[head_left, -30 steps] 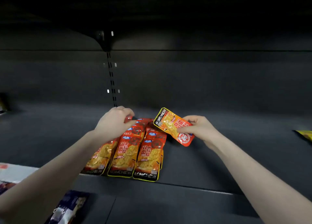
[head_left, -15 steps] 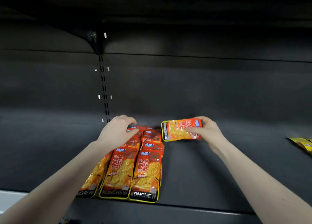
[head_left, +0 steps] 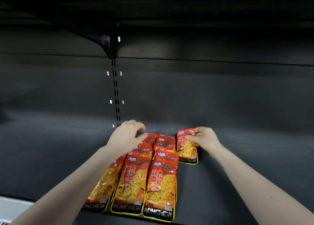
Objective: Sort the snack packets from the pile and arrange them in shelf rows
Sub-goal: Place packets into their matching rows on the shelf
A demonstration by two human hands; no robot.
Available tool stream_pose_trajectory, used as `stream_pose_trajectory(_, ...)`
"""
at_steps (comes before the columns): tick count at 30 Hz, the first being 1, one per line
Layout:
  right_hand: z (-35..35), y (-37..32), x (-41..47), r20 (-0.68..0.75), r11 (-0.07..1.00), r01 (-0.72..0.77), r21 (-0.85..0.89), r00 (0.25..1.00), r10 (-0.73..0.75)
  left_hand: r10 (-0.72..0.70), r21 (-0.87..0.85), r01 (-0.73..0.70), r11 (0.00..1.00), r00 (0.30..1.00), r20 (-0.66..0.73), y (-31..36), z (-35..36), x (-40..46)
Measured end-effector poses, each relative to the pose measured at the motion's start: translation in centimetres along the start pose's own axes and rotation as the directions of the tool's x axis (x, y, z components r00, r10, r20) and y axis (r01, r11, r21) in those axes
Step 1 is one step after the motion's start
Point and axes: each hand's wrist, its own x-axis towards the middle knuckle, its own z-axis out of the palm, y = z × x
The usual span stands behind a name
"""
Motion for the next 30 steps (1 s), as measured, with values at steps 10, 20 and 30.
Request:
stream_pose_trajectory(10,-0.1,0.2,-1.3,0.033,0.907,0.1,-0.409,0.995,-0.095,0.035,-0.009,-0.035,0.999,0.999,0.009,-0.4,0.5,0.4)
stream_pose_trajectory(20,-0.5,1.3,-3.4,0.169,0.715,0.203,-0.669,0.978,-0.12,0.075,-0.012,-0.075,0.997,0.997,0.023,0.7,0.4,0.6)
stream_pose_trajectory(30,-0.1,0.4,-4.5,0.189,0.657,0.226,-0.719,0.974,-0.127,0.102,-0.011,-0.102,0.995,0.994,0.037,1.0,-0.6,-0.5)
